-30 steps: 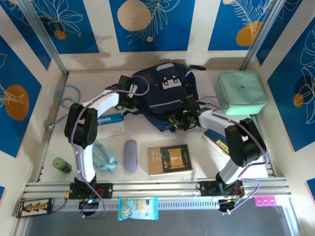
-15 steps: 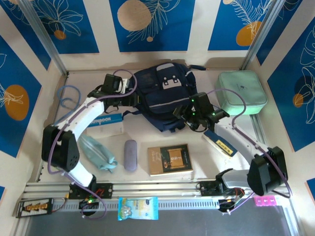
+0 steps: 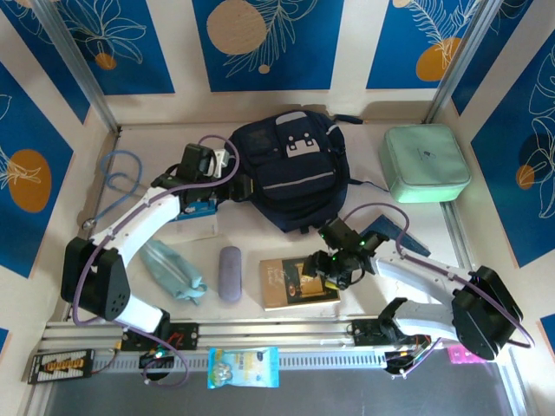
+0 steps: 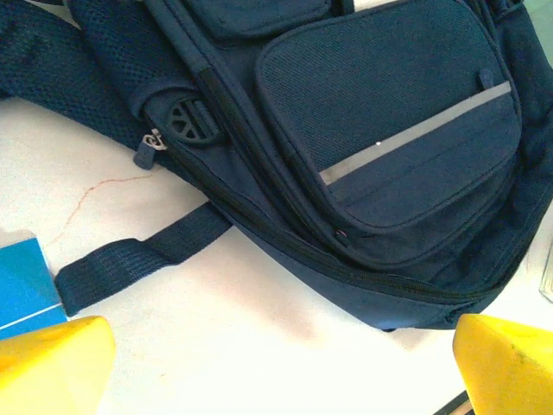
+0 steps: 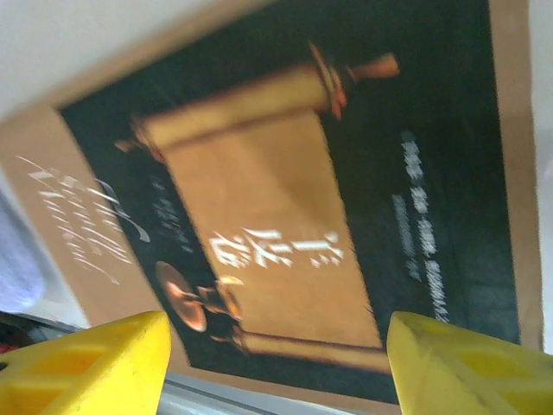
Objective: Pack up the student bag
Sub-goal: Move the book to the bottom-center of the table.
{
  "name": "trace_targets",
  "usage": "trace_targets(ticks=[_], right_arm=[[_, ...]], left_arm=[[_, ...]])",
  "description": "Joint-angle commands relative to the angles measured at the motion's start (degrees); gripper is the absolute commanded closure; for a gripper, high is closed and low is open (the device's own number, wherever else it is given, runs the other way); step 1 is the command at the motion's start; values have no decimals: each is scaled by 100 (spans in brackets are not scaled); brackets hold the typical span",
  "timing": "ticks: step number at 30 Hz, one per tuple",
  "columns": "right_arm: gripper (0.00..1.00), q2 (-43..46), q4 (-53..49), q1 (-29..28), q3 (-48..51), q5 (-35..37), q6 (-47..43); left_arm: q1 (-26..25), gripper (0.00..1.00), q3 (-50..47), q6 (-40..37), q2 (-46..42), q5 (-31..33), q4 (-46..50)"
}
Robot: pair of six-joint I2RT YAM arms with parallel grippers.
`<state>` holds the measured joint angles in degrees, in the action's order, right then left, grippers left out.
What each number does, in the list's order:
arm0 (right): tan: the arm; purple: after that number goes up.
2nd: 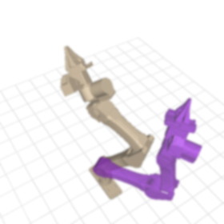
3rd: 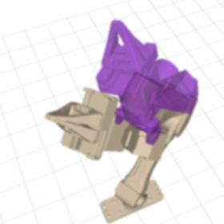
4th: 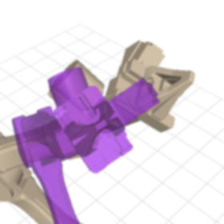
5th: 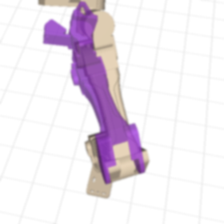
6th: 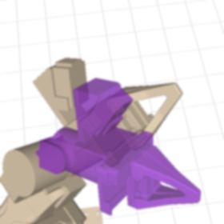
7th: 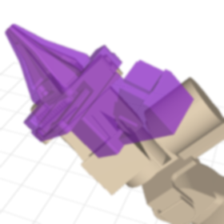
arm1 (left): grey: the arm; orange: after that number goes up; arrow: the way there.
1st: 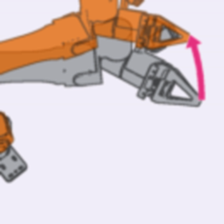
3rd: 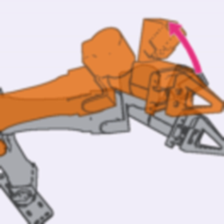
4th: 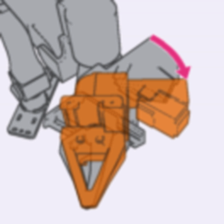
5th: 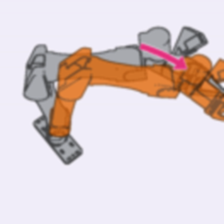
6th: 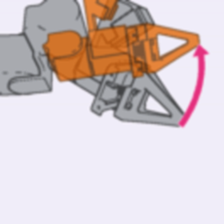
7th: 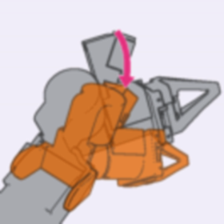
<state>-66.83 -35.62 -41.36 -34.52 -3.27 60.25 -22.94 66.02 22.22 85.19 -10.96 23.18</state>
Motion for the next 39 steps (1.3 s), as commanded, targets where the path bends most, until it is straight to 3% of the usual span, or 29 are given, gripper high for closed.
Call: trace_targets(ticks=[1, 3, 11, 20, 22, 26, 32, 36, 39], right_arm=[[32, 77, 90, 19, 249, -347, 98], [33, -118, 235, 159, 358, -290, -85], [35, -814, 247, 719, -105, 1030, -622], [35, -1558, 749, 1946, -836, 1964, -1413], [36, -1753, 603, 2166, -1175, 2036, -1673], [36, -1501, 30, 2214, -1541, 1804, -1742], [36, -535, -1032, 1798, -1010, 1363, -581], [36, -39, -989, 1705, -253, 1092, -38], [36, 96, -552, 1843, 68, 555, -301]], left_arm=[[-120, 0, 72, 24, -126, -88, 111], [-170, 0, -2, -2, -142, -145, 77], [-508, 0, -521, 2, -178, -330, -143], [-1314, 0, -1006, 248, 84, -249, -658], [-1461, 5, -973, 419, 211, -248, -707], [-1772, 9, -974, 726, 340, -408, -914], [-2267, 10, -653, 1137, 764, -347, -902], [-2698, 12, -270, 1273, 1254, -204, -862], [-2945, 14, 37, 1233, 1569, -84, -693]])
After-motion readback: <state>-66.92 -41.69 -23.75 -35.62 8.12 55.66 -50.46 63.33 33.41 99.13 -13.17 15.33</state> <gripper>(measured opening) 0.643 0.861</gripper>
